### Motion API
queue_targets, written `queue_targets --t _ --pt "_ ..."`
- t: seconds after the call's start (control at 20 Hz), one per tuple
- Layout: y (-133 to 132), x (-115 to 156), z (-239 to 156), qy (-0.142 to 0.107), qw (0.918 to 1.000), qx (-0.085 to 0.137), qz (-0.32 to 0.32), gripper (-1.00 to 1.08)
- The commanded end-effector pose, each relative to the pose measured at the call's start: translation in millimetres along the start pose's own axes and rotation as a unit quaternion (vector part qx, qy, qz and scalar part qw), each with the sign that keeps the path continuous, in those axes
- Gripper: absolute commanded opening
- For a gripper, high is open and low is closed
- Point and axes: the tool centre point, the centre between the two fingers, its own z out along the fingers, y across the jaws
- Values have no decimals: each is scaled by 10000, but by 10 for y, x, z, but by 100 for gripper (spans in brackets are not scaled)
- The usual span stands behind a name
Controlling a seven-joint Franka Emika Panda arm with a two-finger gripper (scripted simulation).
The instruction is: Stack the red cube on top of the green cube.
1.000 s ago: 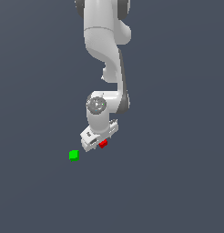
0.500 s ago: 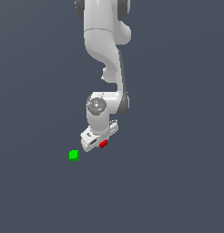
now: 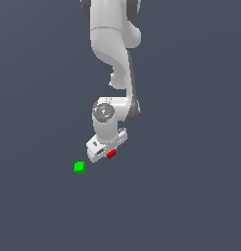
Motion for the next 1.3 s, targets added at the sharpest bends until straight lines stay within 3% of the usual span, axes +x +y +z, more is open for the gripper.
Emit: queue_targets --t 0.0,0.65,1.25 --pt "3 2 -104 7 10000 -7 0 -100" --pt "-4 1 -858 6 10000 -9 -3 -100" --pt "139 -24 -843 11 10000 -11 -2 -100"
